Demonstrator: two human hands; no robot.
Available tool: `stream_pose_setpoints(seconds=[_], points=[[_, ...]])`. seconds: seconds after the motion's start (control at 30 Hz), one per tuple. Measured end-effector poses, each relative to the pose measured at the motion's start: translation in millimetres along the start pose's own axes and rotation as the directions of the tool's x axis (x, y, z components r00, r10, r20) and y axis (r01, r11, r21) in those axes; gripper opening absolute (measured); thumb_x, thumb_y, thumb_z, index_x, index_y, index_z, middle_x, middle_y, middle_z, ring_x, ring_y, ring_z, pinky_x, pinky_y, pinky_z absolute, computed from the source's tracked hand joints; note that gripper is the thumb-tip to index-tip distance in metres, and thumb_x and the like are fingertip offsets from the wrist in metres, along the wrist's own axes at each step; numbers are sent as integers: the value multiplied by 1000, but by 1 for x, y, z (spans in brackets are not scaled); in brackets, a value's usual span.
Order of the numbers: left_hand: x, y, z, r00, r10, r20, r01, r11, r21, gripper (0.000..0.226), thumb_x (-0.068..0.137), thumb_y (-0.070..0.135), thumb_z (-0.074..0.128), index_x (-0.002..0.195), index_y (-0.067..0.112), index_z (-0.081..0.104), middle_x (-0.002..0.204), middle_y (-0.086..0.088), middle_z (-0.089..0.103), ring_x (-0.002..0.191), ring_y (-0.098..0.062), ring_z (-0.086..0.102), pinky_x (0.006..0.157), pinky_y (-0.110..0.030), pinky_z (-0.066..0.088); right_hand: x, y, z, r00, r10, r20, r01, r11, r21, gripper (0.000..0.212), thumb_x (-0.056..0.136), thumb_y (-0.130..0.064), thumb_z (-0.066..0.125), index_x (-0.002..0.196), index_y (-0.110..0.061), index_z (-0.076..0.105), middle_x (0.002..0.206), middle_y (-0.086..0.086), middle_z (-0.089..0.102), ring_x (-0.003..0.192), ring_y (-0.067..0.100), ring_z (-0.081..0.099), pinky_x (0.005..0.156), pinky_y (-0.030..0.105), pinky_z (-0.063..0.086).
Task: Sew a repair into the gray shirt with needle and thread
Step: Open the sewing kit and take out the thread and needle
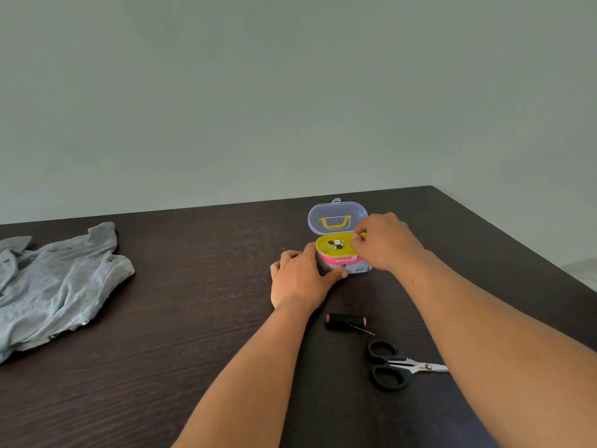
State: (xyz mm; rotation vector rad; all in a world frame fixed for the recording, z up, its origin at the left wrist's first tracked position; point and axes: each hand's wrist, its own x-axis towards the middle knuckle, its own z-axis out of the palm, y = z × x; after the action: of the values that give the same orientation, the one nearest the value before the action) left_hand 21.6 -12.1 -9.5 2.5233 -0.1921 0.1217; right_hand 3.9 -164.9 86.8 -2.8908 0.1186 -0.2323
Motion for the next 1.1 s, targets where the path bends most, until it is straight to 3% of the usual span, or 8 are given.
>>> stream_pose_setpoints(seconds=[0.17, 0.3, 0.43, 0.67, 0.8, 0.97, 1.1], points=[[0, -1, 2, 1000, -2, 2, 2, 1000, 0, 66, 79, 77, 62, 130, 38, 48, 134, 3, 61, 141, -21, 38, 114, -45, 30, -5, 4, 2, 999, -33, -10, 33, 999, -19, 29, 96, -19, 49, 81, -14, 73, 81, 10, 66, 73, 27, 61, 57, 29, 46], [2, -2, 3, 1000, -12, -5, 12, 1000, 0, 67, 78, 77, 62, 130, 38, 48, 133, 0, 60, 140, -21, 39, 114, -44, 30, -15, 6, -2, 997, -44, -59, 45, 999, 19, 31, 98, -22, 48, 107, -8, 75, 106, 14, 71, 91, 31, 66, 79, 43, 56], [2, -3, 3, 1000, -9, -1, 9, 1000, -2, 67, 77, 79, 61, 128, 38, 47, 132, -1, 61, 140, -22, 39, 113, -45, 31, -32, 13, -9, 993, -58, -103, 63, 997, 49, 32, 101, -24, 49, 122, -13, 71, 114, 11, 71, 103, 32, 64, 86, 42, 54], [-1, 0, 0, 1000, 9, 0, -9, 1000, 12, 65, 79, 77, 61, 127, 34, 50, 129, -1, 63, 139, -22, 40, 110, -44, 32, -66, 33, -6, 992, 16, -124, -1, 993, 121, 28, 96, -23, 52, 106, -11, 75, 104, 8, 75, 99, 32, 68, 87, 45, 56], [-1, 0, -2, 1000, 4, 12, -4, 1000, 12, 65, 80, 77, 61, 128, 34, 49, 132, -2, 62, 140, -23, 39, 111, -45, 31, -86, 38, 8, 994, 58, -97, -36, 975, 218, 26, 93, -20, 58, 112, -20, 76, 109, -2, 76, 101, 18, 70, 93, 37, 56], [-1, 1, -3, 1000, 2, 13, -3, 999, 40, 68, 81, 76, 60, 132, 32, 48, 134, -3, 62, 140, -24, 40, 111, -46, 32, -95, 38, 23, 998, 37, -60, -23, 977, 214, 19, 95, -25, 61, 107, -22, 75, 103, -5, 75, 96, 12, 70, 83, 31, 58], [0, 1, -2, 1000, -6, 17, 5, 999, 33, 68, 80, 76, 61, 131, 33, 48, 136, -3, 60, 141, -24, 40, 112, -46, 32, -97, 38, 31, 999, 49, -11, -46, 982, 185, 16, 94, -29, 61, 102, -23, 75, 104, -5, 74, 97, 13, 69, 83, 36, 58]])
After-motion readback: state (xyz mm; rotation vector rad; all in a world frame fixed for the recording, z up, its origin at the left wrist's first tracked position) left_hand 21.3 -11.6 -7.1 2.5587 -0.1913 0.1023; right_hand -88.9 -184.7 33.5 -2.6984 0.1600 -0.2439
